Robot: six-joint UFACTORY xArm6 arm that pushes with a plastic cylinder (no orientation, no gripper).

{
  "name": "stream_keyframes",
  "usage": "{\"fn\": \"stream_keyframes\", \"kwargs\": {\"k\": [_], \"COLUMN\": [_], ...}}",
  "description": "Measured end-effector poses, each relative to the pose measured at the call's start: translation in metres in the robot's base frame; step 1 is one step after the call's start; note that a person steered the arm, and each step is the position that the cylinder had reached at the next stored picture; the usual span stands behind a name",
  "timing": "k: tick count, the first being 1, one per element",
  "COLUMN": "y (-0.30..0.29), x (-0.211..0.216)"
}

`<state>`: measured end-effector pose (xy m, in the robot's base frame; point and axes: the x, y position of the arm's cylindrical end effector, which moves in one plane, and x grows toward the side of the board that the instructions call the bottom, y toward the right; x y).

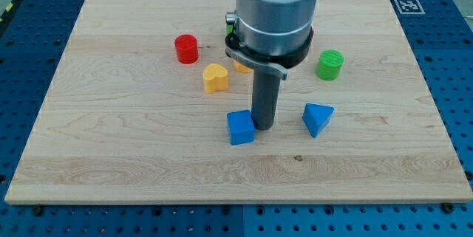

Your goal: Slightly move the blue triangle below the green circle

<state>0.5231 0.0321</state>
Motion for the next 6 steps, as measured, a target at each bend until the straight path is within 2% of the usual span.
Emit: {"fn": "stream_keyframes", "kwargs": {"k": [1,3,6], "y": [0.009,0.065,0.084], "x": [0.003,0.002,0.002]}}
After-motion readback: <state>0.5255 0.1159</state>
